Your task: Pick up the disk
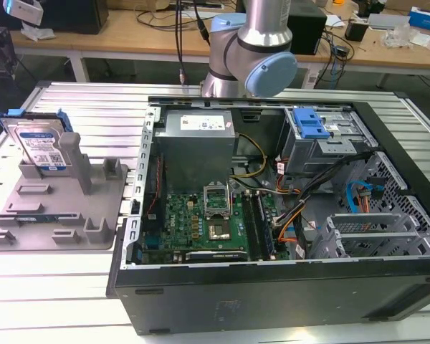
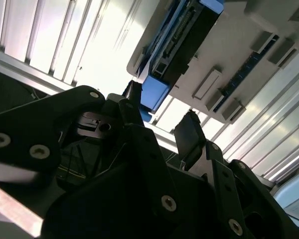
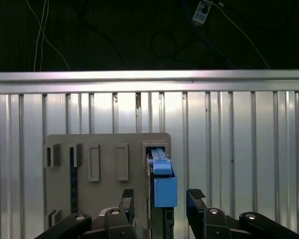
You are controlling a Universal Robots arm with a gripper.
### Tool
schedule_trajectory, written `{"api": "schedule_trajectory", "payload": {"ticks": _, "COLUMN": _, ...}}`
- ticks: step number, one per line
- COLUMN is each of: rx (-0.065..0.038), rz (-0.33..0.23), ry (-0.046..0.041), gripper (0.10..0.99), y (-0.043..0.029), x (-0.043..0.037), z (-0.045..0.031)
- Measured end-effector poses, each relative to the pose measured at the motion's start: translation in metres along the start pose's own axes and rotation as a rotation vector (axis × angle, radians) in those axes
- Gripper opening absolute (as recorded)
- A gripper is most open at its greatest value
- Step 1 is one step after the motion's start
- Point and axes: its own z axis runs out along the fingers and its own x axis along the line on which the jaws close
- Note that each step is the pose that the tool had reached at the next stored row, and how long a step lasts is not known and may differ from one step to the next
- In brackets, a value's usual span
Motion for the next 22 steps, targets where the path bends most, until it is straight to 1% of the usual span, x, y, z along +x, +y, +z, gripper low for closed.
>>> {"api": "schedule_trajectory", "payload": {"ticks": 11, "rx": 0.0, "rz": -0.001, "ry": 0.0003, "gripper": 0.541, "y": -0.0012, "x": 0.0001, "z": 0.0068}}
{"api": "schedule_trajectory", "payload": {"ticks": 16, "rx": 0.0, "rz": -0.002, "ry": 0.0009, "gripper": 0.541, "y": -0.0018, "x": 0.0001, "z": 0.0128}}
{"api": "schedule_trajectory", "payload": {"ticks": 22, "rx": 0.0, "rz": -0.002, "ry": 0.0009, "gripper": 0.541, "y": -0.002, "x": 0.0001, "z": 0.0182}}
